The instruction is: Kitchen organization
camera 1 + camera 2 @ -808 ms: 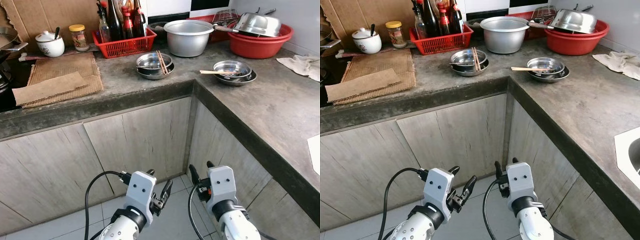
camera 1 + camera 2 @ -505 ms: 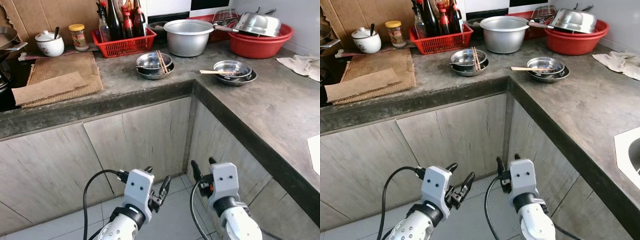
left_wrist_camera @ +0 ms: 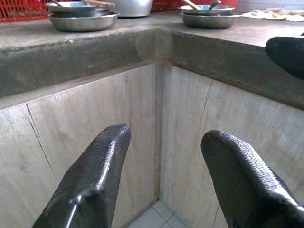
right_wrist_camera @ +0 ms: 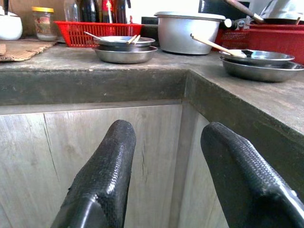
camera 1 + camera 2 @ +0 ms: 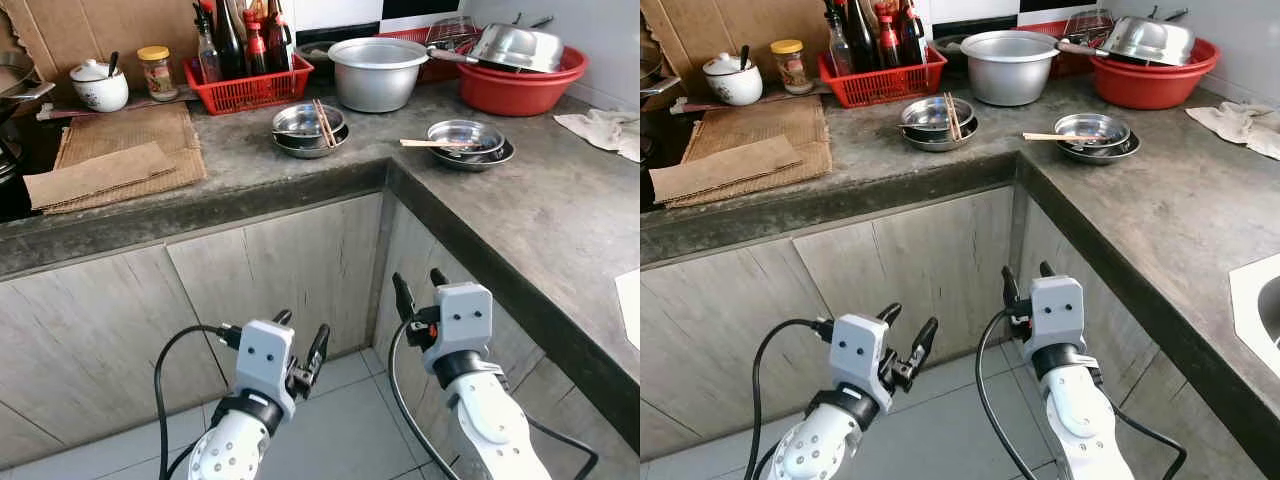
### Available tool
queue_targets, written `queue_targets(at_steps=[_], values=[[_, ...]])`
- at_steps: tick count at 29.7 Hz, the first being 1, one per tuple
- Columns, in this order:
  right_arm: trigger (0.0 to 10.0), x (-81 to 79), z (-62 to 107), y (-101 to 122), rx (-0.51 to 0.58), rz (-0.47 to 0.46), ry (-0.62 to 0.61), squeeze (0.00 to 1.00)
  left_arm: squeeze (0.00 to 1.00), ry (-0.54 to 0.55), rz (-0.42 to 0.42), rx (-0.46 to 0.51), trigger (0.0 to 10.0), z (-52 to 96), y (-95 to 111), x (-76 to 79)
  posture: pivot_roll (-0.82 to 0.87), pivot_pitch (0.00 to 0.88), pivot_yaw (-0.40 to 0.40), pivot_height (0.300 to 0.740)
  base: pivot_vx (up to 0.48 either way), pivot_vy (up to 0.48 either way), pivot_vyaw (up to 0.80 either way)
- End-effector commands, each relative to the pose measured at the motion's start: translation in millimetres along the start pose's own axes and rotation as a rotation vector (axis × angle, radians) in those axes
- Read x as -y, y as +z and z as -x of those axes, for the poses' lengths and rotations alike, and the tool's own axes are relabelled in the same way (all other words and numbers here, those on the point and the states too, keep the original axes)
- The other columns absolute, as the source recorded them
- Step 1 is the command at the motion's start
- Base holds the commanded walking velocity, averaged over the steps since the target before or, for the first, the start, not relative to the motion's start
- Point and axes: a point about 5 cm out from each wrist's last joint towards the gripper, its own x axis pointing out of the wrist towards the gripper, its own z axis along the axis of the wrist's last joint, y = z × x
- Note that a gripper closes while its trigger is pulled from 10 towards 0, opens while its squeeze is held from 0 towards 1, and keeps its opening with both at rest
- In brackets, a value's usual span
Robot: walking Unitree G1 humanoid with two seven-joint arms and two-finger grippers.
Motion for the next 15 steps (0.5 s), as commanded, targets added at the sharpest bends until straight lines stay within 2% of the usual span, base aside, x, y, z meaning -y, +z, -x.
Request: queue_targets(at_steps=[1, 7, 15], values=[[10.0, 0.1, -1.8, 5.7, 0.014, 0.004, -0.003, 0.0, 0.0, 0.005, -0.01, 0.003, 10.0, 0.1, -0.1, -1.6, 0.2, 0.086, 0.0, 0.74, 0.364, 0.0, 0.0], [10.0, 6.4, -8.9, 12.6, 0.04, 0.023, -0.02, 0.0, 0.0, -0.003, -0.014, 0.015, 10.0, -1.4, 1.6, -1.2, 0.2, 0.086, -0.002, 0.74, 0.422, 0.0, 0.0], [10.0, 6.1, -10.2, 14.6, 0.048, 0.025, -0.02, 0.0, 0.0, -0.004, -0.016, 0.018, 10.0, -1.8, 1.6, -0.4, 0.2, 0.085, -0.003, 0.74, 0.465, 0.0, 0.0]])
